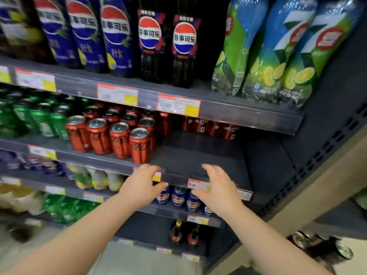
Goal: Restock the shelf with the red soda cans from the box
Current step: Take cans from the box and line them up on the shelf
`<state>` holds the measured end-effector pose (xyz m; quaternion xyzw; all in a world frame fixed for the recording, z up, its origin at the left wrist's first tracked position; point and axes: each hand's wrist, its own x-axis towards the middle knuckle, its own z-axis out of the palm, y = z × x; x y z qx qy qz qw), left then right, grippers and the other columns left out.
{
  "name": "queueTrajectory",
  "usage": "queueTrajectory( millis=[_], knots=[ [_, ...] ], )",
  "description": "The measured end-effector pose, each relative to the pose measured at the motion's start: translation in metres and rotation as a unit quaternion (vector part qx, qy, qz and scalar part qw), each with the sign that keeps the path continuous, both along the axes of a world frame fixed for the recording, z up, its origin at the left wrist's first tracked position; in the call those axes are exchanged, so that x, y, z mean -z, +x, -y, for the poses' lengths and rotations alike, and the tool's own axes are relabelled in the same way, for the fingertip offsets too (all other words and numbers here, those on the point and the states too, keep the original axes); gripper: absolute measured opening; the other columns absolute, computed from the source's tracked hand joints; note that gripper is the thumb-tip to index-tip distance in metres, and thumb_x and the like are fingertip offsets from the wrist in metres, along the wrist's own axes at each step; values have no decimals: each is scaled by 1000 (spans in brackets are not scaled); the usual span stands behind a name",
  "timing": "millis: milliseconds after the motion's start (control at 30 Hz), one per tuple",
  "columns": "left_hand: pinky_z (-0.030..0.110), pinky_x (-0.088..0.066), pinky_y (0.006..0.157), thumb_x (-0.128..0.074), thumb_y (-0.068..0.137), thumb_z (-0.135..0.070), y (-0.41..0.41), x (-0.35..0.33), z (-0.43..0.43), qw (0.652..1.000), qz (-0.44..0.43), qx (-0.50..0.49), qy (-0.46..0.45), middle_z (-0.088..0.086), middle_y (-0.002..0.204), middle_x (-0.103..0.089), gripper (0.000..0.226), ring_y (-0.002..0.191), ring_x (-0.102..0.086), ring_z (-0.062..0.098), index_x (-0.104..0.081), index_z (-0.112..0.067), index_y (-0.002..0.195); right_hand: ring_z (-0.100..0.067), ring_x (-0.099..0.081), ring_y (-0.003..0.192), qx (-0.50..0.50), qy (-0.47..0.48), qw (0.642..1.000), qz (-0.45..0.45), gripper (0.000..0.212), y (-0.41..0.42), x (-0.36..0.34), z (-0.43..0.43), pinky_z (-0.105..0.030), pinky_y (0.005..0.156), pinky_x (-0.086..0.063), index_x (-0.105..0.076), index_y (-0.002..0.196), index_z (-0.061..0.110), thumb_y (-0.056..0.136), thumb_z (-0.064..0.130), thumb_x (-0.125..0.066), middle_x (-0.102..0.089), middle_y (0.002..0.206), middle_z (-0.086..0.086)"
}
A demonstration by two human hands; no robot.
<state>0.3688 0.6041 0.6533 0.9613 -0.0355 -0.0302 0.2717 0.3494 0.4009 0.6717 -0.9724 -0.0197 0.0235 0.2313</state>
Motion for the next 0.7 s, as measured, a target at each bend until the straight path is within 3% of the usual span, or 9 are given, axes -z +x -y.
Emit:
queueTrajectory(
  millis=[233,433,700],
  knots=[
    [31,-39,103,-60,83,-48,-100,-2,-81,994,-64,-81,41,0,142,-41,69,128,-45,18,-37,-21,142,-14,-31,137,-78,-3,996,-42,71,-64,-17,-55,-35,113,-29,-33,142,27,82,45,-65,-35,147,7],
    [30,-41,100,-59,82,-51,-150,-21,-165,985,-67,-150,57,-1,139,-44,68,123,-51,17,-39,-22,140,-12,-34,135,-124,-7,990,-63,72,-98,-35,-117,-35,111,-31,-30,143,30,82,46,-63,-34,145,12],
    [25,-39,100,-49,81,-59,-232,-30,-351,973,-86,-185,112,-5,139,-45,69,129,-45,14,-30,-34,142,-12,-32,136,-184,-17,980,-78,70,-125,-37,-301,-32,111,-29,-27,143,31,83,45,-62,-31,147,9]
  ],
)
